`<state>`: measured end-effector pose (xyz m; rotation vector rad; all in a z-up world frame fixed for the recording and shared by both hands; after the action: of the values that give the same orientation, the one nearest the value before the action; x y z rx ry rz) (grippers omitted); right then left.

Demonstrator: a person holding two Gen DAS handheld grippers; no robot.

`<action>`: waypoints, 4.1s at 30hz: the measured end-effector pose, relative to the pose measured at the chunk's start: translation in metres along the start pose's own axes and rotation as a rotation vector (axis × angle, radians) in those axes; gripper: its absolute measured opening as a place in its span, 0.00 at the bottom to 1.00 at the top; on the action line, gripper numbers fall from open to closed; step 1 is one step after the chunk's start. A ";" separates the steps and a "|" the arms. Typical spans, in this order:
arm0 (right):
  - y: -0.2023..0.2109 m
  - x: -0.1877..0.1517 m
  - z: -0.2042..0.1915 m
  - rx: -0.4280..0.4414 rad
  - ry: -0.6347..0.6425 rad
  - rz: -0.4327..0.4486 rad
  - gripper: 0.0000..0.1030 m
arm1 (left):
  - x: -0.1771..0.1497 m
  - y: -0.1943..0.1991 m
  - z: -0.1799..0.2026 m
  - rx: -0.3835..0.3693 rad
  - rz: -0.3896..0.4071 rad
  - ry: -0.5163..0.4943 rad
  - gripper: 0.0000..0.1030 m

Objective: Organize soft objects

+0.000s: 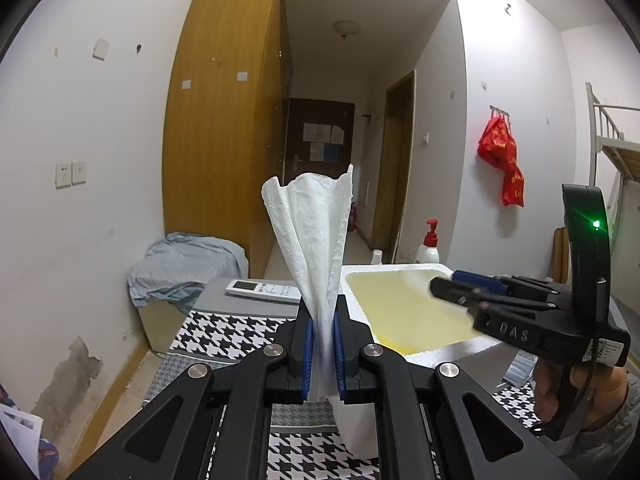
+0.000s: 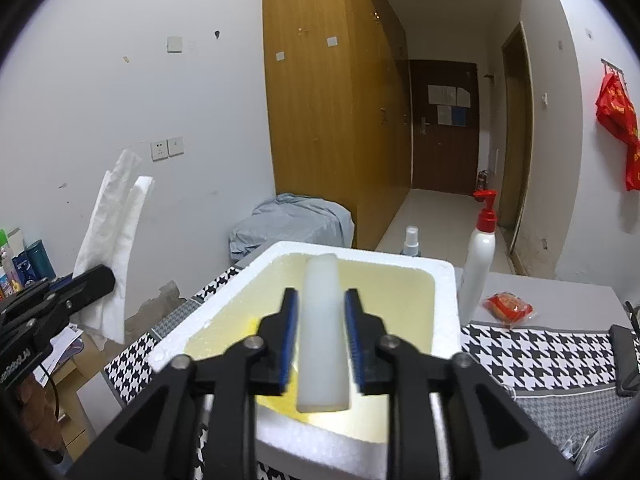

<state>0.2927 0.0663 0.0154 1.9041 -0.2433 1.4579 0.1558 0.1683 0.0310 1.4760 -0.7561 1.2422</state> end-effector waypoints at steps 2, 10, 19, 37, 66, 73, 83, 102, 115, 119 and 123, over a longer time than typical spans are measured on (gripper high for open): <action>0.000 0.001 -0.005 -0.012 0.022 -0.001 0.89 | 0.000 0.000 -0.001 -0.001 -0.001 0.001 0.09; 0.008 0.001 -0.006 -0.028 0.027 0.038 0.98 | -0.001 -0.001 0.001 -0.009 -0.005 -0.004 0.09; 0.016 -0.002 0.005 -0.044 0.012 0.044 0.99 | 0.003 -0.010 0.008 -0.035 -0.013 -0.016 0.09; 0.045 -0.013 0.046 -0.159 -0.044 0.069 0.99 | 0.010 -0.042 0.054 -0.167 -0.052 -0.060 0.09; 0.101 -0.061 0.103 -0.357 -0.169 0.071 0.99 | 0.012 -0.080 0.091 -0.198 -0.081 -0.022 0.99; 0.120 -0.072 0.111 -0.412 -0.202 0.072 0.99 | 0.012 -0.068 0.105 -0.220 -0.056 -0.065 0.99; 0.136 -0.080 0.112 -0.416 -0.211 0.078 0.99 | 0.009 -0.041 0.117 -0.214 -0.021 -0.093 0.99; 0.184 -0.090 0.112 -0.427 -0.225 0.136 0.99 | 0.006 0.005 0.130 -0.213 0.026 -0.090 0.99; 0.204 -0.104 0.115 -0.421 -0.230 0.151 0.99 | -0.015 0.022 0.141 -0.202 0.029 -0.103 0.99; 0.208 -0.110 0.116 -0.424 -0.232 0.152 0.99 | -0.023 0.024 0.144 -0.192 0.039 -0.095 0.99; 0.215 -0.118 0.116 -0.426 -0.227 0.151 0.99 | -0.033 0.026 0.144 -0.207 0.027 -0.092 0.99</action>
<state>0.2245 -0.1946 -0.0133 1.7202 -0.7560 1.1644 0.1682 0.0198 0.0146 1.3634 -0.9404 1.0867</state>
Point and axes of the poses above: each gripper's, at about its wrist camera, not at the fingertips, and y roughly against the way its jaws point, z to its right, x to its top, the point moved 2 cm from there along -y, roughly the way its jaws point, and after that the axes turned 5 degrees about x, right-handed, at the moved point
